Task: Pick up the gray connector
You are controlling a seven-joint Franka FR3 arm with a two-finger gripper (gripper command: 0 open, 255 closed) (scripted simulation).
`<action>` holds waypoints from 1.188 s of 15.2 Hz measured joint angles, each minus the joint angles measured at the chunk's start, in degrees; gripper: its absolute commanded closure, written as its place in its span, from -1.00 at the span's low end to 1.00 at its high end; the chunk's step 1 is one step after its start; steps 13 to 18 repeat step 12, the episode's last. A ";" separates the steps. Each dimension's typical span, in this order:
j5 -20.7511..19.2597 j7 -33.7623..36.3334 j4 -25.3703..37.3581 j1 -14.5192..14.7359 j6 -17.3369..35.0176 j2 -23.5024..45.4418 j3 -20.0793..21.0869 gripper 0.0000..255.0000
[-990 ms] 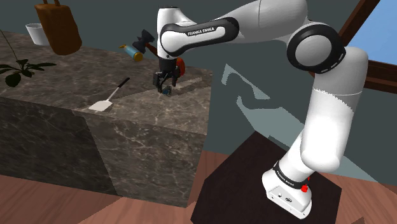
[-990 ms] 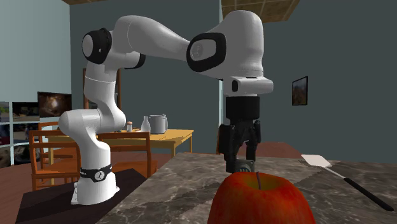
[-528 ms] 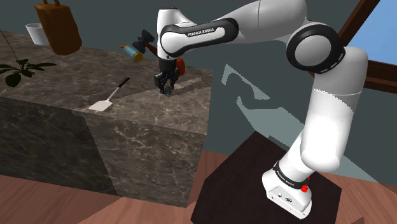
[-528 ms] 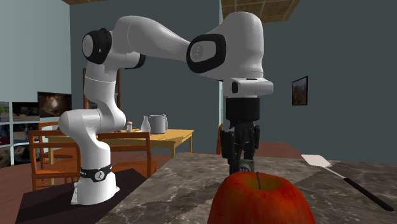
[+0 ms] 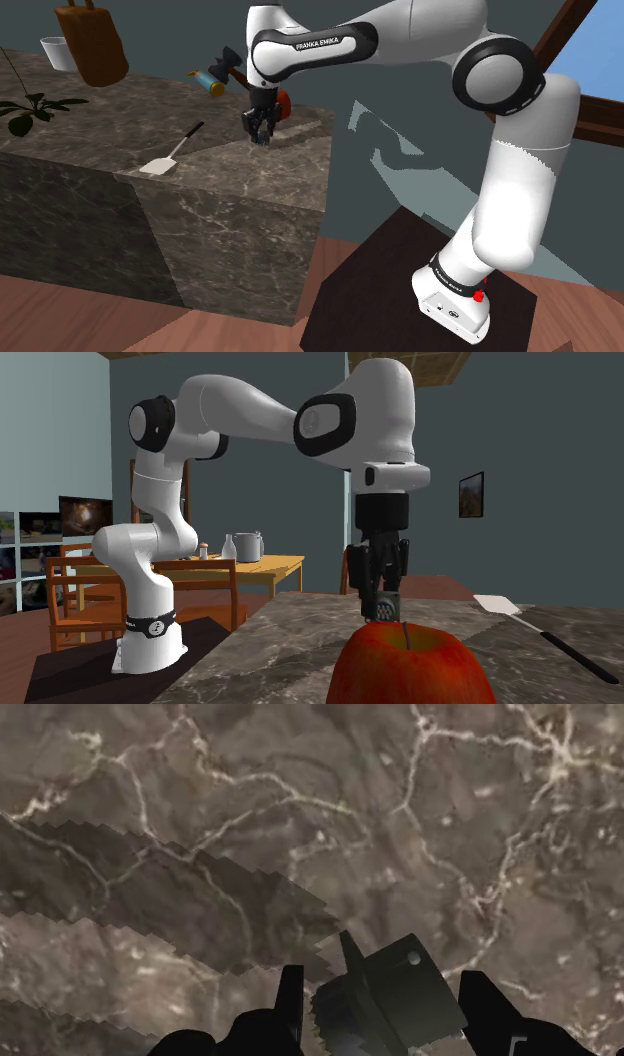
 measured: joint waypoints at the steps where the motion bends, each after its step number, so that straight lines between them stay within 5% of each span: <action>1: 0.02 0.05 0.49 0.04 -0.62 -0.14 0.03 1.00; 11: 0.24 -0.14 6.78 0.04 -7.97 -1.22 0.12 1.00; 18: 0.24 -0.14 7.21 0.05 -8.36 -1.19 0.12 1.00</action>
